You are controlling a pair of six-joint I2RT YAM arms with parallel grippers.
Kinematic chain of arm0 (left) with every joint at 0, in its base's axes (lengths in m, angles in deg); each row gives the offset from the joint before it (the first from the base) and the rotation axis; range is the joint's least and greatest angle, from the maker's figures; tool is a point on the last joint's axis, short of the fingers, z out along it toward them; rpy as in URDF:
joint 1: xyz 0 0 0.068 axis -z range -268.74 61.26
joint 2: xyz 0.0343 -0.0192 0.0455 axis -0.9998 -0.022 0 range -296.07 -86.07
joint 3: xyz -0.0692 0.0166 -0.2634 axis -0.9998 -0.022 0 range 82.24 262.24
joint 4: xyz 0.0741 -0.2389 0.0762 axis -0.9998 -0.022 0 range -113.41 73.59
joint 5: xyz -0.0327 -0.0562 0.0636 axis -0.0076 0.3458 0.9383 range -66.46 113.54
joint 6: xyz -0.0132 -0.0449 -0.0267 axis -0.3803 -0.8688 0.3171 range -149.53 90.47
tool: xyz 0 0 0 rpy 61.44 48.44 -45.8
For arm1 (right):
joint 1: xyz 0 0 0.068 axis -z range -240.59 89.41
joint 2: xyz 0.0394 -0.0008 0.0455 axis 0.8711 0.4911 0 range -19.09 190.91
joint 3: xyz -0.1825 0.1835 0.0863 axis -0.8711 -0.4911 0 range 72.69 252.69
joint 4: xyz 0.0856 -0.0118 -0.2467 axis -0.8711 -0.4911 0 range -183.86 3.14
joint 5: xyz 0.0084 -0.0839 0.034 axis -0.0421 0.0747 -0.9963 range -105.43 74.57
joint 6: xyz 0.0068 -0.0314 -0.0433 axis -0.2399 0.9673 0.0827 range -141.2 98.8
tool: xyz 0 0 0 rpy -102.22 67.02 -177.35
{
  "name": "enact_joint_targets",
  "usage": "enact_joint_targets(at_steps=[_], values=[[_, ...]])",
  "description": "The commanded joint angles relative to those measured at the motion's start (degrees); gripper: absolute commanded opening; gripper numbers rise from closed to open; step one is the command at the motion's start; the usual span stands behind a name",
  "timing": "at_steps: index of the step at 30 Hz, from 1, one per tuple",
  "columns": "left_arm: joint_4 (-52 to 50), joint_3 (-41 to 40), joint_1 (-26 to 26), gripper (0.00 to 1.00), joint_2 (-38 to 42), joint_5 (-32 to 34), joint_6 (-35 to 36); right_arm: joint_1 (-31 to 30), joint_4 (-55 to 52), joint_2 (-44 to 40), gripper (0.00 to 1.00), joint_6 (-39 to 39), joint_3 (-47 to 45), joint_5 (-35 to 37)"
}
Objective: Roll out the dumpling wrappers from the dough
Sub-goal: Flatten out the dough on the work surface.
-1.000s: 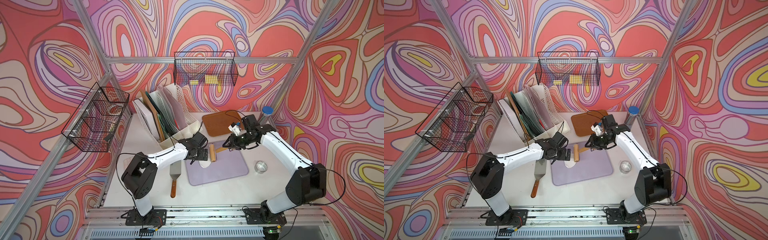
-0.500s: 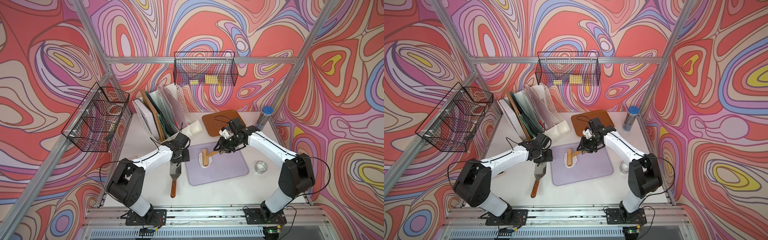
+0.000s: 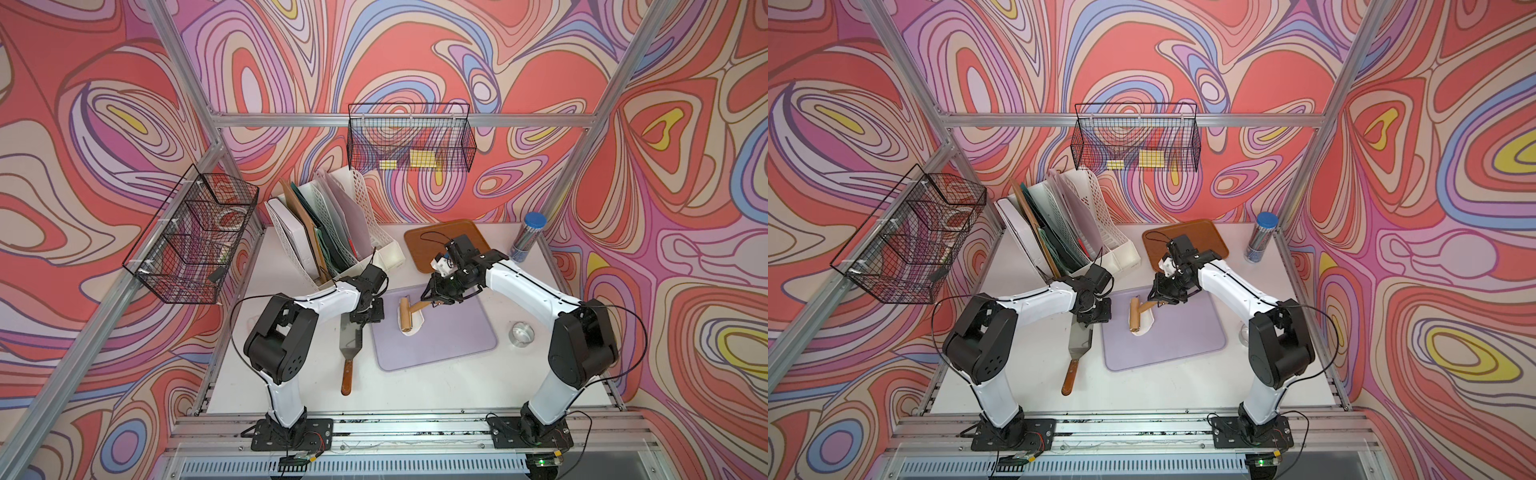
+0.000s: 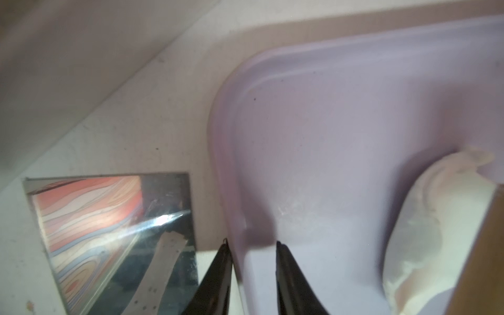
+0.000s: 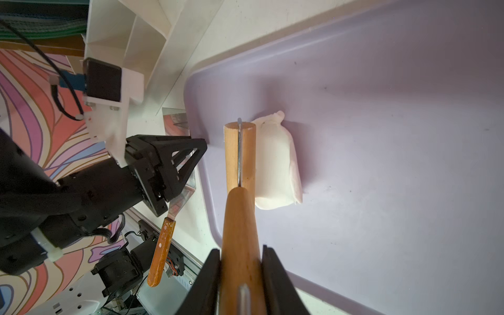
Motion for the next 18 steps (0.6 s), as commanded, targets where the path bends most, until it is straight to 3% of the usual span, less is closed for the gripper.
enact_joint_targets(at_steps=[1, 7, 18], values=[[-0.6, 0.9, -0.4, 0.2, -1.5, -0.3, -2.2, -0.8, 0.5, 1.3, 0.0, -0.1, 1.5, 1.3], [0.6, -0.6, -0.3, 0.06, -1.3, -0.4, -3.8, -0.9, 2.4, 4.7, 0.0, -1.2, 0.1, 1.7], [2.2, -2.4, -0.3, 0.0, -0.6, -1.2, -5.2, -3.3, 3.5, 10.0, 0.0, -2.4, -0.1, 5.5]])
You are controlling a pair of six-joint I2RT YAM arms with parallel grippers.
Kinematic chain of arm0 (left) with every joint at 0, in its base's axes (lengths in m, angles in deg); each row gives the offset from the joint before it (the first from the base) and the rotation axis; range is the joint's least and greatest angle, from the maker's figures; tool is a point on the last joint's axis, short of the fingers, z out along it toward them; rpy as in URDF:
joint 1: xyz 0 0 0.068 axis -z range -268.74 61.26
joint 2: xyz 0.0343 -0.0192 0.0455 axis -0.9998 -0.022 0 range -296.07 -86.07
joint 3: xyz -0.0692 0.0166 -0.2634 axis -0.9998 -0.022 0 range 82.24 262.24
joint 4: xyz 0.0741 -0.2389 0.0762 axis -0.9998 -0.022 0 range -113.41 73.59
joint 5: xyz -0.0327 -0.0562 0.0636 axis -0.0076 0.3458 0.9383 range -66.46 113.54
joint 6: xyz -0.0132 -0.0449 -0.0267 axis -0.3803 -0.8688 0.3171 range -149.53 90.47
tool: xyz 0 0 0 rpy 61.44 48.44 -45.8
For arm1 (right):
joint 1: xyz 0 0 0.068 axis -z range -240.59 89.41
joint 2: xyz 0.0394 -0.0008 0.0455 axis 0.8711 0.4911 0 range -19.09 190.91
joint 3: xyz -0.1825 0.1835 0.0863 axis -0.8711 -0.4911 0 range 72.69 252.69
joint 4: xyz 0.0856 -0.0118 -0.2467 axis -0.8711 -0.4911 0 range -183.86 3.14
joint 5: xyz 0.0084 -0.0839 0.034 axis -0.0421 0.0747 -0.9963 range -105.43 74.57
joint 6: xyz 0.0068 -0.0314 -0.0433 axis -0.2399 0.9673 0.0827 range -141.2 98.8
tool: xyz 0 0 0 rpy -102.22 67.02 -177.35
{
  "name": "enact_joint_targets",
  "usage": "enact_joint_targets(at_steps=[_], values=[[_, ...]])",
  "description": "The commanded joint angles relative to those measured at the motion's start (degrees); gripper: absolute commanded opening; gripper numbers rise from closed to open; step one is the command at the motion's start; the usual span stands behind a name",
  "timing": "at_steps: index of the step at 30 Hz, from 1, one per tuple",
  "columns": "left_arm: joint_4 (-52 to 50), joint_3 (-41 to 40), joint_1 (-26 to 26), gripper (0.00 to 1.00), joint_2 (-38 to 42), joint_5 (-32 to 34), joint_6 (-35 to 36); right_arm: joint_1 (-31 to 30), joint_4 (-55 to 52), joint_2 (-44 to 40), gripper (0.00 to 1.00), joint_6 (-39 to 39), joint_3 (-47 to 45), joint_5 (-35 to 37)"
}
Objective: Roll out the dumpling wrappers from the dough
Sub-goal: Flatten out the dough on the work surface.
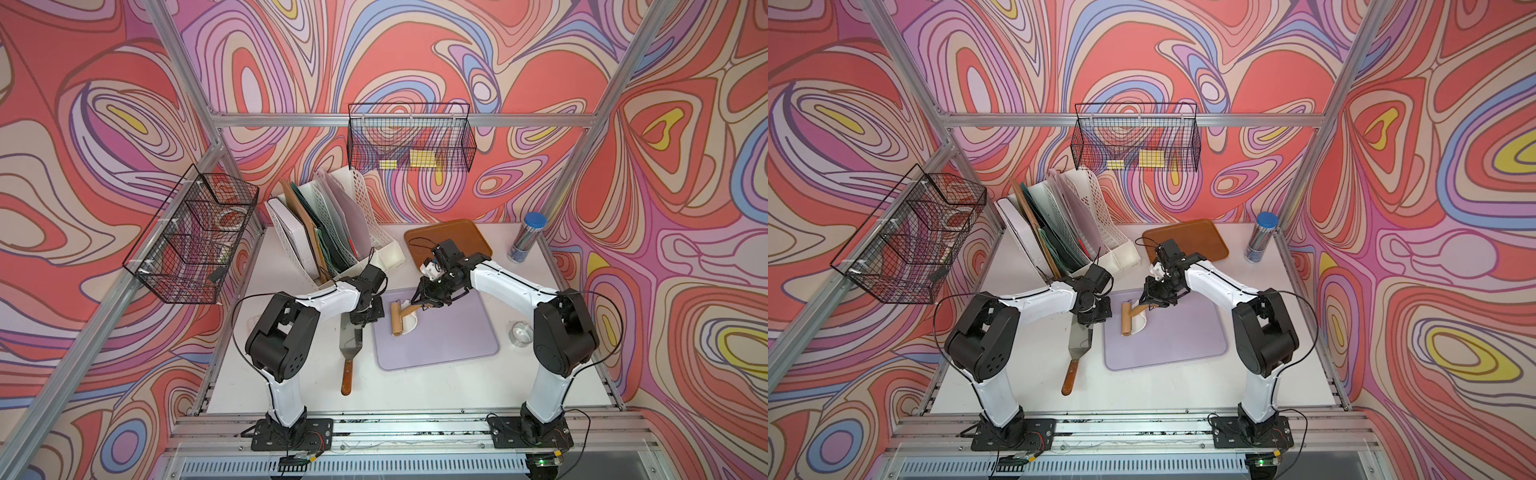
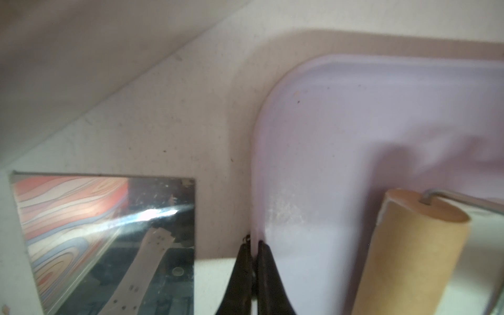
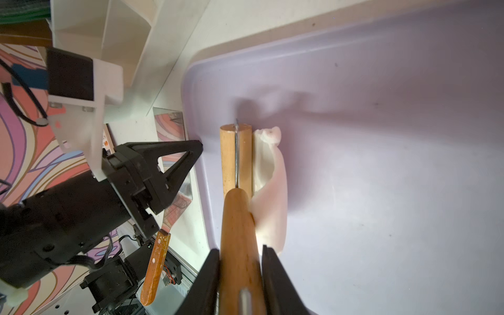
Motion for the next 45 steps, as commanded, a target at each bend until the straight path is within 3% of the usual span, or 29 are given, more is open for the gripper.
enact_joint_targets(at_steps=[1, 5, 12, 15, 19, 24, 34, 41, 45], values=[[0.6, -2.0, 0.1, 0.0, -0.3, -0.7, -0.8, -0.3, -1.6, 2.9, 0.0, -0.9, -1.2, 6.5], [0.5, -2.0, 0.1, 0.0, -0.1, -0.4, -0.7, -0.4, 0.4, 2.5, 0.0, -0.5, -1.4, 5.5], [0.1, -2.1, 0.1, 0.0, -0.3, 0.2, -0.5, -0.8, 11.0, -1.4, 0.0, -0.7, 0.5, -11.7], [-0.1, -2.2, 0.1, 0.0, -0.1, 0.6, -0.5, -0.9, 10.5, -3.3, 0.0, 0.5, 2.3, -15.1], [-0.2, -2.4, 0.1, 0.0, 0.3, 1.1, -0.5, -0.2, 1.9, -6.9, 0.0, 4.6, 4.3, -9.5], [0.0, -2.6, 0.1, 0.0, 0.3, 1.0, -0.3, 5.4, -4.3, -11.5, 0.0, 6.2, 0.5, -5.8], [-0.4, -2.3, 0.1, 0.0, -0.2, 1.2, -0.1, 10.7, -4.1, -8.1, 0.0, 7.6, -5.6, -6.1], [-0.1, -2.6, 0.1, 0.0, -0.3, 0.1, -0.1, 21.7, -4.7, -8.3, 0.0, 11.1, -17.1, -5.5], [0.2, -2.7, 0.1, 0.0, -0.4, -0.1, -0.1, 23.8, -4.4, -8.1, 0.0, 12.1, -19.4, -2.1]])
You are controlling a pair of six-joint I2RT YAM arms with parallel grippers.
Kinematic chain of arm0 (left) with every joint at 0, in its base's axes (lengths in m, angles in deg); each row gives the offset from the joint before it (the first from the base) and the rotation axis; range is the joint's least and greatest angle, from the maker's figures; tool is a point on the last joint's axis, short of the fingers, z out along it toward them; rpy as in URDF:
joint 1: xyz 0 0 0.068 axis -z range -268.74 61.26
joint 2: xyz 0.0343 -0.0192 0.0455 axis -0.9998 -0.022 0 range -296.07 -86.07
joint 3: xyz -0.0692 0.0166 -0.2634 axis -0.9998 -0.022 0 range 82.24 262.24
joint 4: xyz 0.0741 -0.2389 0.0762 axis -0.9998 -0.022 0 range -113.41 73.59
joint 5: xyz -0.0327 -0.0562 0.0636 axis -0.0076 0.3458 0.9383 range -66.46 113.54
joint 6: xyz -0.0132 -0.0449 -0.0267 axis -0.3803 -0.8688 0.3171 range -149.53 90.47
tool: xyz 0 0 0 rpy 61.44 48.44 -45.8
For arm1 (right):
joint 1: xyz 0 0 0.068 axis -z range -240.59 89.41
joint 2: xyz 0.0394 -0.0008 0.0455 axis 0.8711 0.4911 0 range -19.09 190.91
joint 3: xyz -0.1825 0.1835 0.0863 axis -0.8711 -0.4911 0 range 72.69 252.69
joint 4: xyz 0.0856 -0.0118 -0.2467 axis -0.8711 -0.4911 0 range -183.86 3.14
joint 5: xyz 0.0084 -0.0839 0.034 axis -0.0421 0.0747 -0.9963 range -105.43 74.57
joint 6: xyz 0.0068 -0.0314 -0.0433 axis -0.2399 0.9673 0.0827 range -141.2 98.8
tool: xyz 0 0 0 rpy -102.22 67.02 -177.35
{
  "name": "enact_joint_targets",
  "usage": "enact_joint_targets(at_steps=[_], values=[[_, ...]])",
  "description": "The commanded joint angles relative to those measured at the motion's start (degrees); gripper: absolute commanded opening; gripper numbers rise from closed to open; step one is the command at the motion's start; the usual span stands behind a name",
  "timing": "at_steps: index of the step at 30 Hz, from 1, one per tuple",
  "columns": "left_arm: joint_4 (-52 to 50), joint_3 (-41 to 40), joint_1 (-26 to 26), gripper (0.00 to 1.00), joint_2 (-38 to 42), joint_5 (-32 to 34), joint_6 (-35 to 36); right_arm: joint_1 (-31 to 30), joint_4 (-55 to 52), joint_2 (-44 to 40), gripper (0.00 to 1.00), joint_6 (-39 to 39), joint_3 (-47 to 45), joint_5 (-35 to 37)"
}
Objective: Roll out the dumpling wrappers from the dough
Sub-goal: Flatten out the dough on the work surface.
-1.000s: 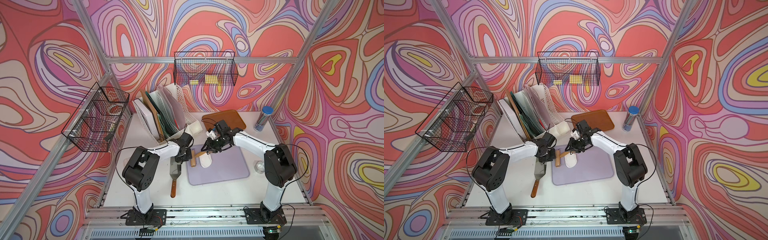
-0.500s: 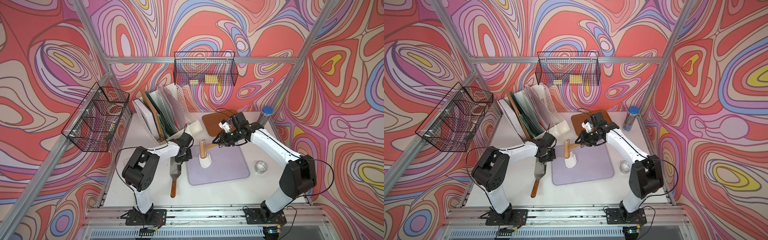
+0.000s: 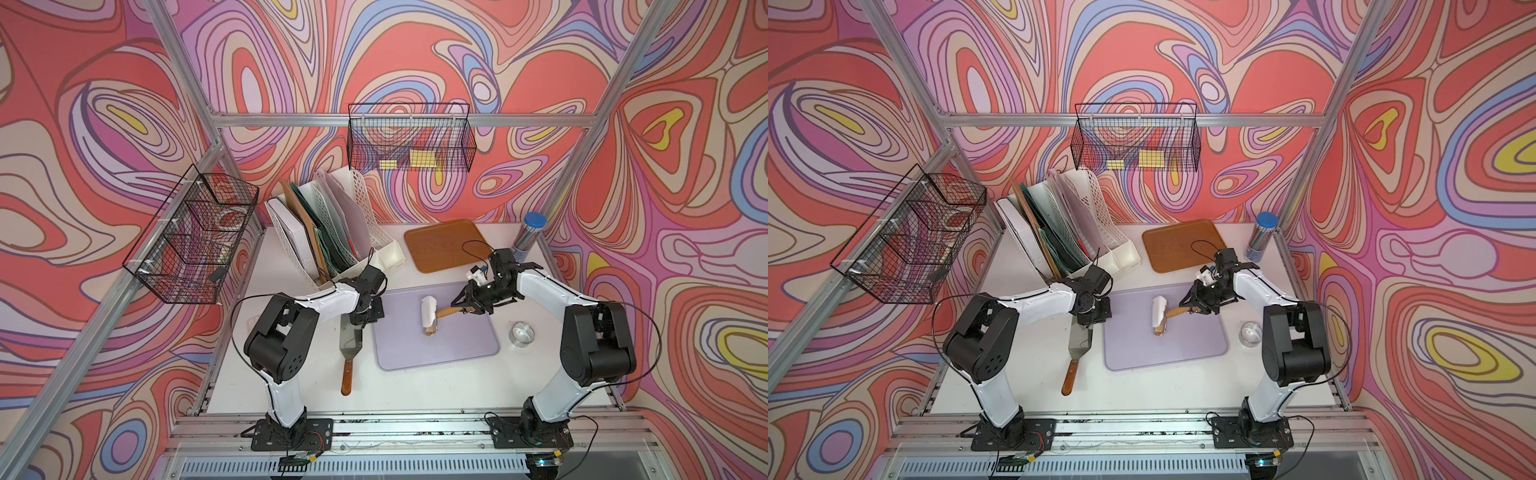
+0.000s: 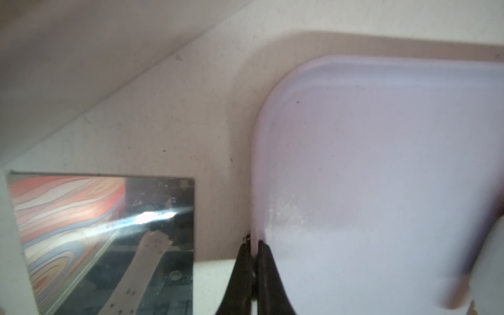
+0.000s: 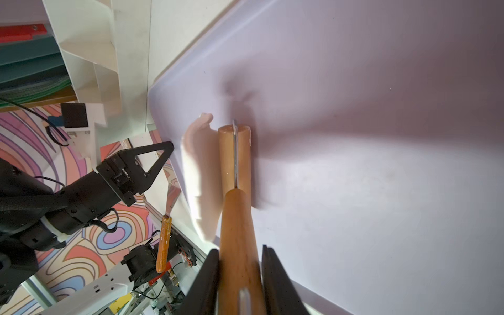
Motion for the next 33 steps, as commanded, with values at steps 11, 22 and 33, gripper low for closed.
enact_joint_targets(at_steps=[11, 22, 33], values=[[-0.4, -2.6, 0.1, 0.0, -0.7, -0.4, -0.1, 3.2, -11.2, -4.0, 0.0, 3.8, 1.6, 25.2], [0.7, -2.6, 0.1, 0.0, -0.5, -1.5, -0.1, 1.4, -9.0, -12.4, 0.0, 2.0, 8.5, 9.1], [1.3, -3.4, 0.1, 0.0, 0.9, -1.2, -0.2, -15.1, -6.7, -1.3, 0.0, -0.6, 16.7, 12.1]])
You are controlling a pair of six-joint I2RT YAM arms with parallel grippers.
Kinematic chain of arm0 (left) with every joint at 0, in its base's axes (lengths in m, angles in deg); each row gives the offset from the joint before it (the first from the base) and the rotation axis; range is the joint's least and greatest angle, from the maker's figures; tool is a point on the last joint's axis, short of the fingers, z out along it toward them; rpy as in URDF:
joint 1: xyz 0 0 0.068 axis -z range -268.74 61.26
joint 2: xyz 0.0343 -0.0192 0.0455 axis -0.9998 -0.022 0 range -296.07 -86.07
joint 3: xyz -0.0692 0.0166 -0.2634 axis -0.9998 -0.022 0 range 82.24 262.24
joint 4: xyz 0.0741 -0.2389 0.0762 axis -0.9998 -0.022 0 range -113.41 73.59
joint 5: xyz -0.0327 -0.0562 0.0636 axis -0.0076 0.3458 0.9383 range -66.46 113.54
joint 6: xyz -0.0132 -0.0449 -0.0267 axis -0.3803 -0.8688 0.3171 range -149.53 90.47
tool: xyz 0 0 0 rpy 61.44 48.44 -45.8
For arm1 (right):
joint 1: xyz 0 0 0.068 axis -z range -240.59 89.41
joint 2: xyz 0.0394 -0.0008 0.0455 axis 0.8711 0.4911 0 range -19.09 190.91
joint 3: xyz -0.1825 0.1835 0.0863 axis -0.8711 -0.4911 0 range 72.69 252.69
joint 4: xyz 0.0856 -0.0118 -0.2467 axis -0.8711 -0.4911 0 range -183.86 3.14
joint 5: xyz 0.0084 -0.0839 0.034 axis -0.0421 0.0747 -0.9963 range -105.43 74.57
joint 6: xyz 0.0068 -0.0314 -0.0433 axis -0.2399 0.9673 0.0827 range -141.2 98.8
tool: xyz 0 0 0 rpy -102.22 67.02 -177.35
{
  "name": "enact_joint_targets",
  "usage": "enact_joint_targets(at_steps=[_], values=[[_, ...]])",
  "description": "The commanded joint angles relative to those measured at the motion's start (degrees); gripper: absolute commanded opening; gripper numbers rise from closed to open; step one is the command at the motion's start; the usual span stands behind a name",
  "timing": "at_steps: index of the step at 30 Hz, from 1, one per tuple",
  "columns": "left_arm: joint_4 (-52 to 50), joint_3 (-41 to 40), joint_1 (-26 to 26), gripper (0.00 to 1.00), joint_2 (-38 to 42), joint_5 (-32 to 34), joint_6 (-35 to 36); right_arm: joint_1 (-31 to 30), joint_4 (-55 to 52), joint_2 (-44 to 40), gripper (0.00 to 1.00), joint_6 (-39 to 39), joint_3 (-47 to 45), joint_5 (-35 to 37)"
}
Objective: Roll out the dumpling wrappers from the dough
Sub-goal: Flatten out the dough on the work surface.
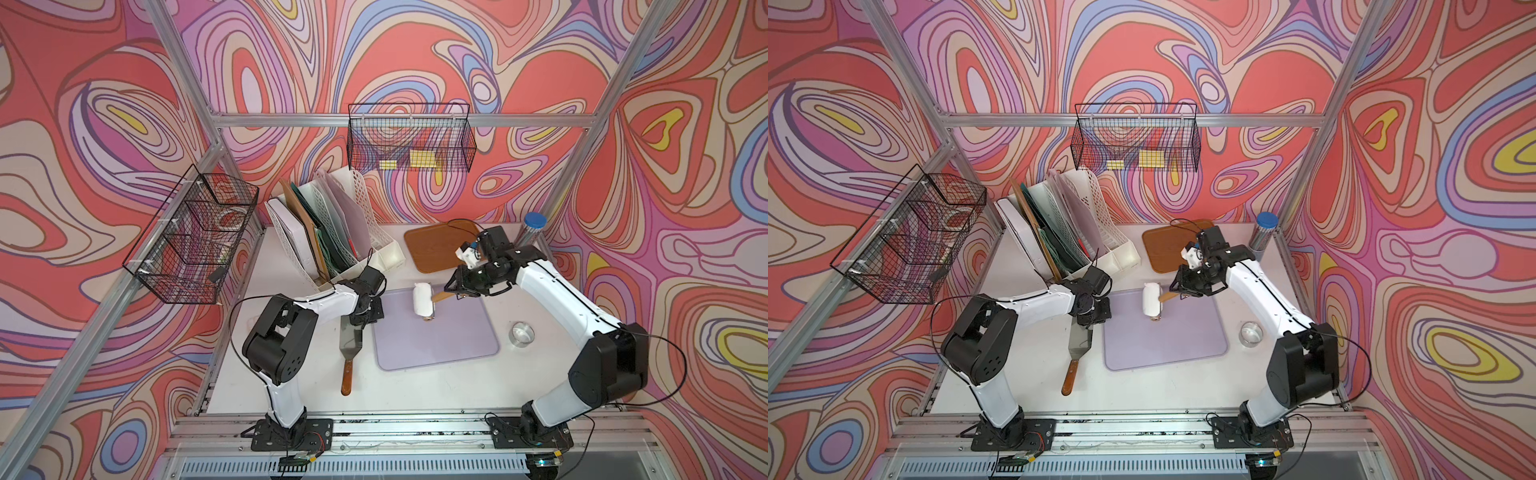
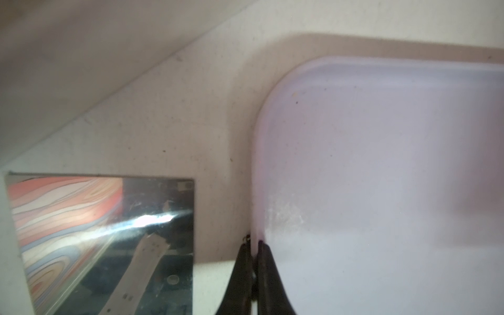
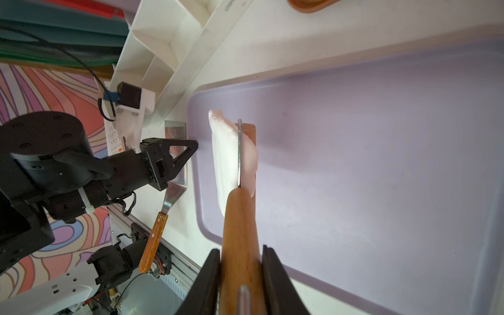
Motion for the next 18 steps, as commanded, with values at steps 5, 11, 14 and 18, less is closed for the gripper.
enact_joint_targets(at_steps=[5, 11, 14, 18], values=[[-0.8, -1.7, 0.1, 0.0, 0.3, -0.9, -0.2, -2.2, 13.8, 4.7, 0.0, -4.4, -5.3, -12.2], [-1.1, -1.6, 0.1, 0.0, 0.4, -0.8, 0.0, -0.1, 2.6, 10.0, 0.0, 2.3, -5.9, -0.7], [-1.1, -1.9, 0.1, 0.0, 0.6, -0.7, 0.0, 1.8, -0.6, 5.8, 0.0, 3.5, -6.3, 3.4], [-1.0, -1.9, 0.1, 0.0, 0.8, -0.9, 0.1, 2.4, -9.3, 2.0, 0.0, 5.4, 0.8, 12.0]])
